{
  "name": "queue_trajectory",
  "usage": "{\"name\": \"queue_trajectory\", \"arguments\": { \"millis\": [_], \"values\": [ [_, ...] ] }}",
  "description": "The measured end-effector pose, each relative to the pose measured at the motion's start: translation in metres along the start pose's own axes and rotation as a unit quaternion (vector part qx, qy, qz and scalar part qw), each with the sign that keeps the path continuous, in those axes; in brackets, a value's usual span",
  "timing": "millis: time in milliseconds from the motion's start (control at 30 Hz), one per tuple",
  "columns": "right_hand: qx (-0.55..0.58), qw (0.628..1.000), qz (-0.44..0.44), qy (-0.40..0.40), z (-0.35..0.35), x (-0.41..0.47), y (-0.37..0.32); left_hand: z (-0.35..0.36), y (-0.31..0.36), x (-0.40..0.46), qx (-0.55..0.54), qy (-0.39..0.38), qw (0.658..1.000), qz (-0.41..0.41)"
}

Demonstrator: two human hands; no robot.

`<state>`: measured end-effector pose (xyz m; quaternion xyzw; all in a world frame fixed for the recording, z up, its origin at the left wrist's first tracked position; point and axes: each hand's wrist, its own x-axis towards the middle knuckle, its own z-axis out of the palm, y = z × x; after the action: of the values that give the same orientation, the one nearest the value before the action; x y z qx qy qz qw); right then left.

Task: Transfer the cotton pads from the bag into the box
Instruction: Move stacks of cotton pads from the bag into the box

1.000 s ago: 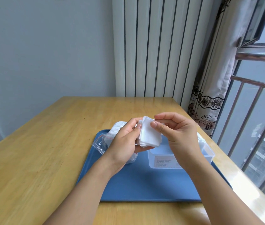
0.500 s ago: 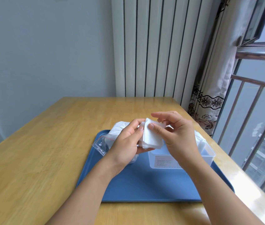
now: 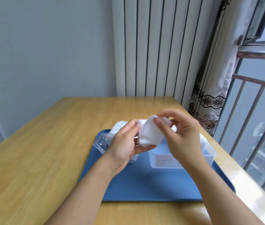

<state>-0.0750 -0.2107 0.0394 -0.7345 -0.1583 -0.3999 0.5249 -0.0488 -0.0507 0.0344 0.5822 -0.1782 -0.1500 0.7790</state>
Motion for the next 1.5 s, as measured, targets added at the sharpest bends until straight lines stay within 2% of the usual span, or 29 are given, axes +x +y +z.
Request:
{"name": "queue_trajectory", "arguments": {
  "millis": [100,167,333,667,933,1033,1100,1300,1400,1500],
  "values": [
    [0.151,0.981,0.097,-0.067,-0.011,0.004,-0.011,0.0,0.001,0.0,0.016,0.007,1.0,0.0],
    [0.184,0.966,0.145,-0.112,-0.016,0.006,-0.015,0.001,0.002,0.0,0.028,0.003,1.0,-0.001],
    [0.113,0.975,0.166,-0.097,-0.014,0.007,-0.013,0.002,0.002,-0.002,0.052,-0.022,0.998,0.004],
    [0.101,0.977,0.165,-0.094,-0.01,0.006,-0.005,0.003,0.001,-0.003,0.079,-0.022,0.996,0.018],
    [0.064,0.987,0.126,-0.079,-0.006,0.003,0.005,0.004,-0.004,-0.002,0.111,-0.049,0.992,0.041],
    [0.006,0.992,0.1,-0.073,-0.004,0.001,0.005,0.004,-0.004,-0.002,0.118,-0.044,0.991,0.041],
    [-0.023,0.991,0.099,-0.084,0.0,-0.002,0.001,0.004,-0.003,-0.002,0.113,-0.048,0.992,0.039],
    [0.016,0.972,0.145,-0.185,0.014,-0.012,0.0,0.014,-0.009,-0.006,0.075,-0.085,0.993,0.045],
    [0.059,0.964,0.176,-0.191,0.015,-0.013,-0.004,0.016,-0.016,-0.007,0.106,-0.088,0.988,0.069],
    [0.063,0.963,0.181,-0.191,-0.003,-0.001,-0.007,0.017,-0.017,-0.004,0.105,-0.053,0.988,0.101]
  ]
}}
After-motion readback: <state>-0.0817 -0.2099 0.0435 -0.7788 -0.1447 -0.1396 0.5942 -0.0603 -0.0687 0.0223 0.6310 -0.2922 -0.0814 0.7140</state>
